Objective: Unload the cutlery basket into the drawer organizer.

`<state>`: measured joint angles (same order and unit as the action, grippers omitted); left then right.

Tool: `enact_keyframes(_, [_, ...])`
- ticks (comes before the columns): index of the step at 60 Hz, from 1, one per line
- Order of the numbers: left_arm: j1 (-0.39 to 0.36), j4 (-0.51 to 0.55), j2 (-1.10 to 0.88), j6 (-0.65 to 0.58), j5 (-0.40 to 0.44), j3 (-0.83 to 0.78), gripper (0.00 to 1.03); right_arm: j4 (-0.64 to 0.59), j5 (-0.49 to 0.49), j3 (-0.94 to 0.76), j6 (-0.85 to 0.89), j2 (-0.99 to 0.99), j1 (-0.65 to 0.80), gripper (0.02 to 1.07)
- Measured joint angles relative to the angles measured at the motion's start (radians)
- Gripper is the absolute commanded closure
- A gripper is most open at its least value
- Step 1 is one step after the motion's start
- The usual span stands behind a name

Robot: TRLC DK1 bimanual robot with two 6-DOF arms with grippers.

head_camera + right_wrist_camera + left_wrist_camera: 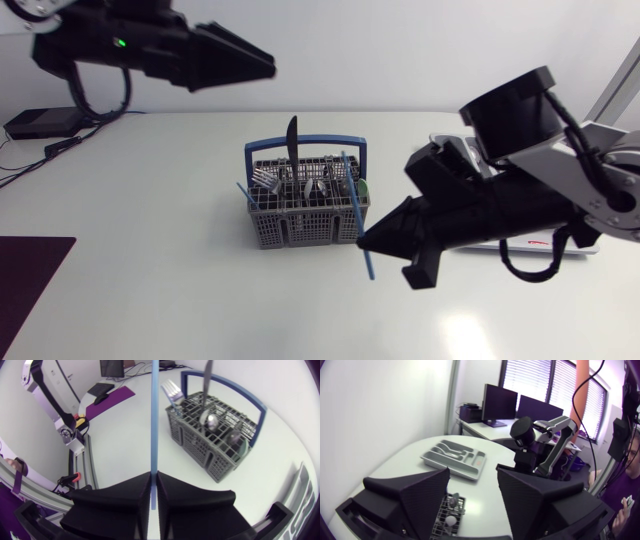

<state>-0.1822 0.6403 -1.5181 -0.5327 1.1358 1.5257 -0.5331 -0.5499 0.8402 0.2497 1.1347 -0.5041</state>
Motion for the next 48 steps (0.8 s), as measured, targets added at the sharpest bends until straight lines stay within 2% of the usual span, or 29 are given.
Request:
enact_keyframes(5, [0.084,-0.005,0.055,0.009,-0.023,0.006,0.17,-0.027,-0.004,0.000,0.033,-0.005,0.118,1.01])
enact_keyframes(9, [0.128,-0.002,0.096,-0.015,-0.076,-0.003,0.17,-0.042,-0.004,0.000,0.056,0.000,0.219,1.01])
enact_keyframes(19, [0.162,0.063,0.166,-0.180,-0.202,-0.126,0.17,-0.043,-0.001,0.035,0.076,0.100,0.439,1.01])
enact_keyframes(26, [0.180,0.072,0.167,-0.268,-0.269,-0.225,0.17,-0.019,0.044,0.100,0.072,0.235,0.557,1.01])
enact_keyframes(40, [0.201,0.095,0.174,-0.417,-0.385,-0.323,0.17,0.037,0.164,0.234,0.031,0.483,0.658,1.01])
enact_keyframes(48, [0.201,0.124,0.185,-0.513,-0.405,-0.376,0.17,0.043,0.217,0.299,-0.009,0.584,0.671,1.00])
